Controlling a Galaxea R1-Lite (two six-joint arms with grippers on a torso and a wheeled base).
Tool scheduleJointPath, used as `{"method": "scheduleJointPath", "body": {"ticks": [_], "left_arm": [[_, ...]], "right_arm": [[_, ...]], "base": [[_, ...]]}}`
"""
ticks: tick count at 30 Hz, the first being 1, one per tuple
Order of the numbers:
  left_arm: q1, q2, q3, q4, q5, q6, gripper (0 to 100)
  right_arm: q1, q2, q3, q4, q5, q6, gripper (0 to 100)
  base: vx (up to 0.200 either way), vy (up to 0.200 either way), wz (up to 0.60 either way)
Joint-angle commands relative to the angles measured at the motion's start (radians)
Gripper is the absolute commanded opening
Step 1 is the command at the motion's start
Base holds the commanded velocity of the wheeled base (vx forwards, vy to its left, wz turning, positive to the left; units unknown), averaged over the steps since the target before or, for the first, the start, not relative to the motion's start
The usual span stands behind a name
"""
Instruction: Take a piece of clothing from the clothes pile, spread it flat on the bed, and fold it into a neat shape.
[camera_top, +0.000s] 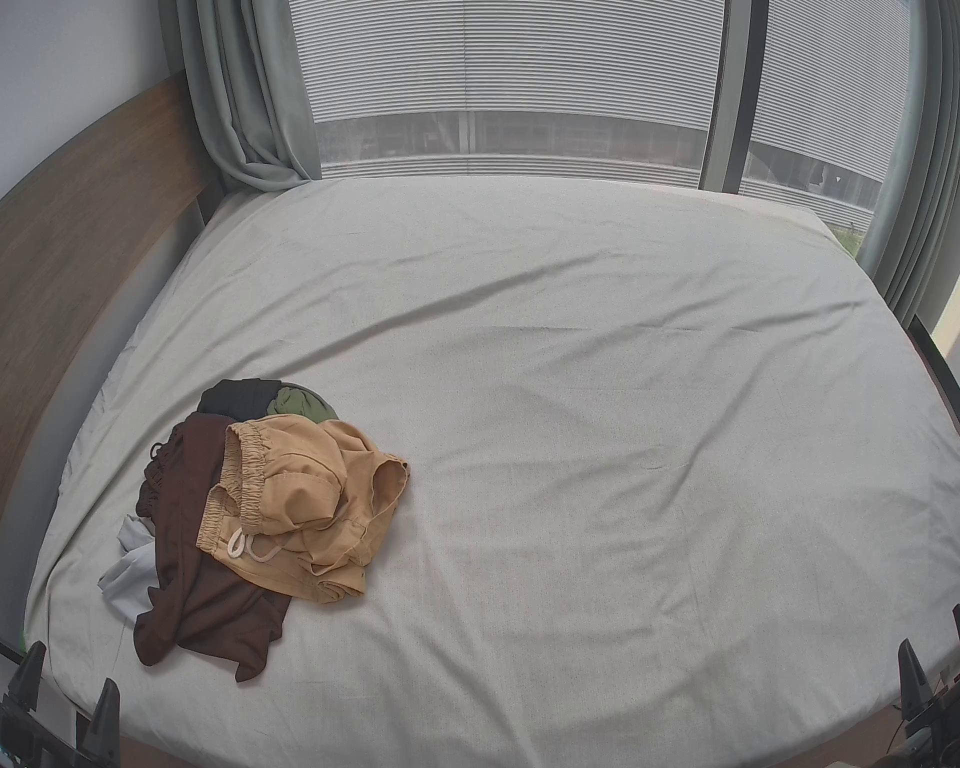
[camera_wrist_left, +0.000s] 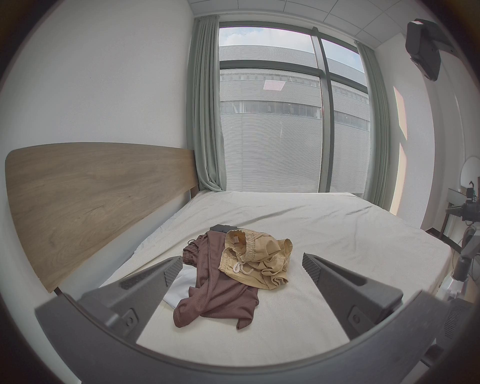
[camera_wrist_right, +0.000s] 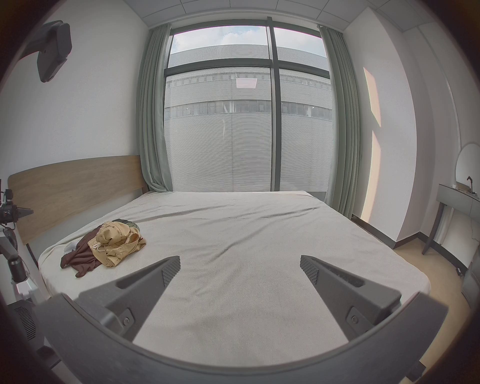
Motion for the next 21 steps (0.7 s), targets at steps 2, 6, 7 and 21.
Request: {"method": "scheduleJointPath", "body": {"ticks": [2, 6, 7, 21], "left_arm": [[0.0, -0.016, 0.018, -0.002, 0.002, -0.004, 100], [-0.001, -0.016, 0.018, -0.002, 0.014, -0.015, 100], [-0.001, -0.016, 0.018, -0.002, 0.014, -0.015, 100], [-0.001, -0.016, 0.018, -0.003, 0.011, -0.015, 100]], "right_arm": [[0.0, -0.007, 0.018, 0.0, 0.0, -0.001, 100], [0.0, -0.007, 0.018, 0.0, 0.0, -0.001, 100], [0.0, -0.007, 0.018, 0.0, 0.0, -0.001, 100], [0.002, -0.009, 0.018, 0.0, 0.0, 0.001, 100]], "base": [[0.0, 0.0, 0.0], [0.0, 0.0, 0.0], [0.0, 0.0, 0.0], [0.0, 0.0, 0.0]]}}
